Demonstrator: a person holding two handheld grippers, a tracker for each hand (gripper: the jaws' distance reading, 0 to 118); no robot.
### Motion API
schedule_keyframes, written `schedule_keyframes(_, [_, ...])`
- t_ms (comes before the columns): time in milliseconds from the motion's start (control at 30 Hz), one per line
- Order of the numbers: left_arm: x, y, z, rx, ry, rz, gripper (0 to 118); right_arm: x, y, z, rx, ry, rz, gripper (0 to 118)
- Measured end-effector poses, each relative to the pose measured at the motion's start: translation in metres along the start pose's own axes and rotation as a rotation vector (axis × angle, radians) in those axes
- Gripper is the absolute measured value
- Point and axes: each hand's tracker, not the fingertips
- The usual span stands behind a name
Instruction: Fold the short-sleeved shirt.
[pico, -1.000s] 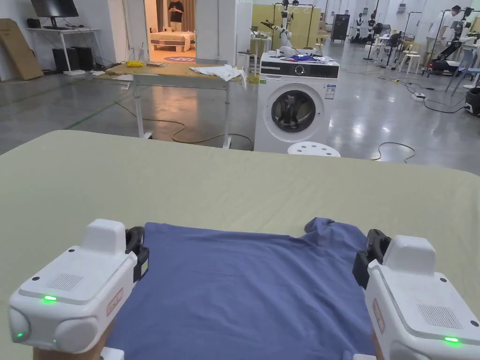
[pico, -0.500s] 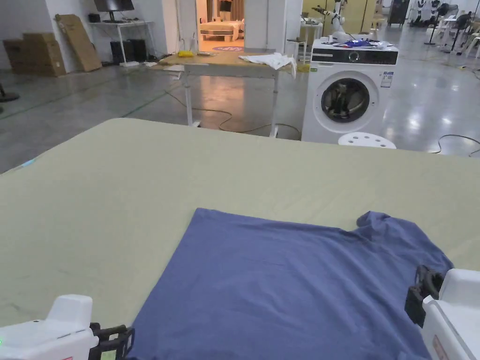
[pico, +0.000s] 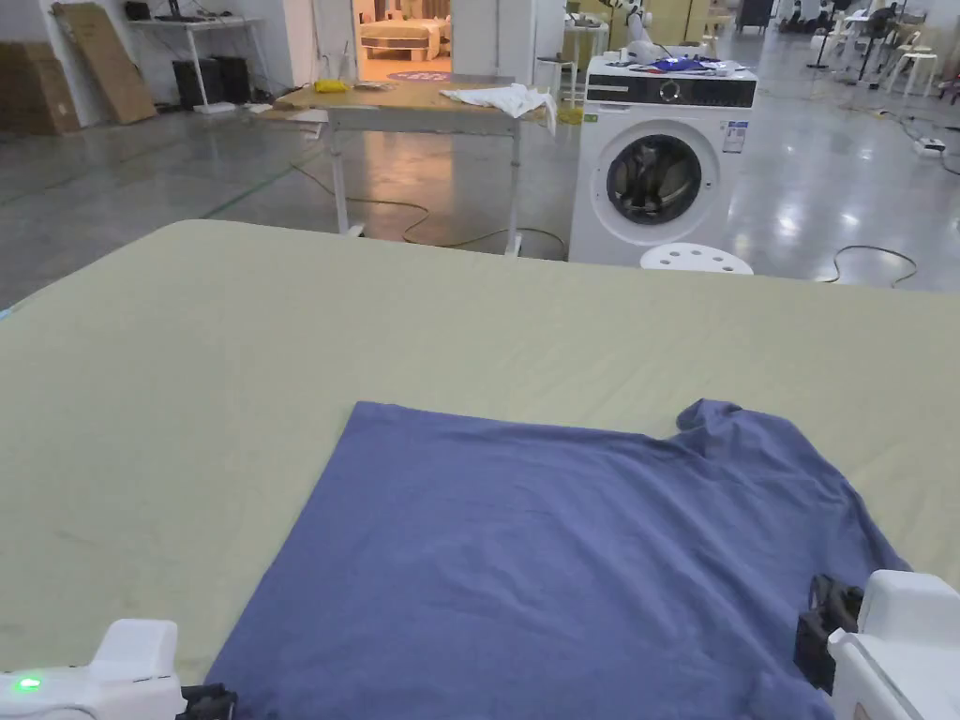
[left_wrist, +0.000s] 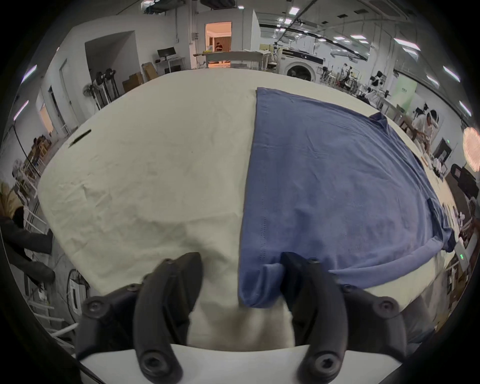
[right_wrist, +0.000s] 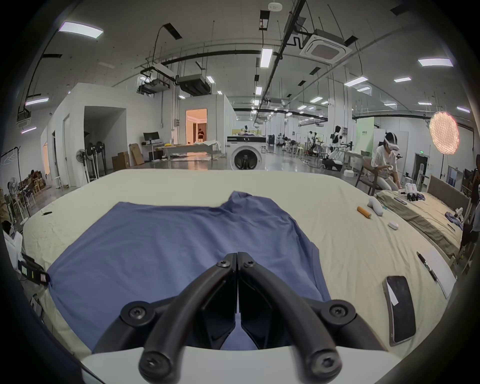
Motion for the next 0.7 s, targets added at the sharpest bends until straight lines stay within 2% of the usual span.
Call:
schedule_keyframes(67, [0.005, 0.000, 0.003, -0.002, -0.049, -0.016, 9, 0.011, -0.004, 0.009, -0.025, -0.006, -0.003, 0])
schedule_keyframes(100, [0.007, 0.000, 0.002, -0.004, -0.061, -0.018, 5, 0.016, -0.005, 0.013, -0.054, -0.017, 0.000, 4])
schedule_keyframes(133, [0.011, 0.000, 0.001, -0.005, -0.061, -0.024, 2, 0.022, -0.007, 0.019, -0.084, -0.029, -0.003, 14])
schedule_keyframes(167, [0.010, -0.002, 0.000, -0.005, -0.047, -0.039, 0, 0.029, -0.008, 0.026, -0.101, -0.040, -0.005, 39])
schedule_keyframes(267, [0.009, -0.002, 0.006, 0.002, -0.046, -0.046, 0, 0.047, -0.013, 0.048, -0.193, -0.075, 0.021, 59])
schedule_keyframes(300, [0.006, -0.002, 0.007, 0.006, -0.050, -0.041, 0, 0.053, -0.016, 0.055, -0.219, -0.079, 0.037, 69])
schedule_keyframes(467, [0.006, -0.006, 0.013, 0.019, -0.061, -0.045, 0, 0.068, -0.047, 0.067, -0.451, -0.057, 0.070, 70])
schedule_keyframes(567, [0.005, -0.008, 0.011, 0.021, -0.061, -0.043, 0, 0.068, -0.077, 0.057, -0.544, -0.053, 0.040, 70])
schedule_keyframes(600, [0.004, -0.009, 0.011, 0.023, -0.063, -0.039, 0, 0.068, -0.085, 0.053, -0.569, -0.049, 0.025, 66])
schedule_keyframes(633, [0.004, -0.009, 0.011, 0.023, -0.065, -0.035, 0, 0.068, -0.092, 0.051, -0.578, -0.025, 0.011, 56])
schedule_keyframes(667, [0.003, -0.009, 0.011, 0.022, -0.068, -0.032, 0, 0.068, -0.093, 0.053, -0.531, -0.021, 0.005, 51])
schedule_keyframes(700, [0.001, -0.009, 0.011, 0.023, -0.071, -0.028, 0, 0.067, -0.090, 0.057, -0.513, -0.037, 0.017, 40])
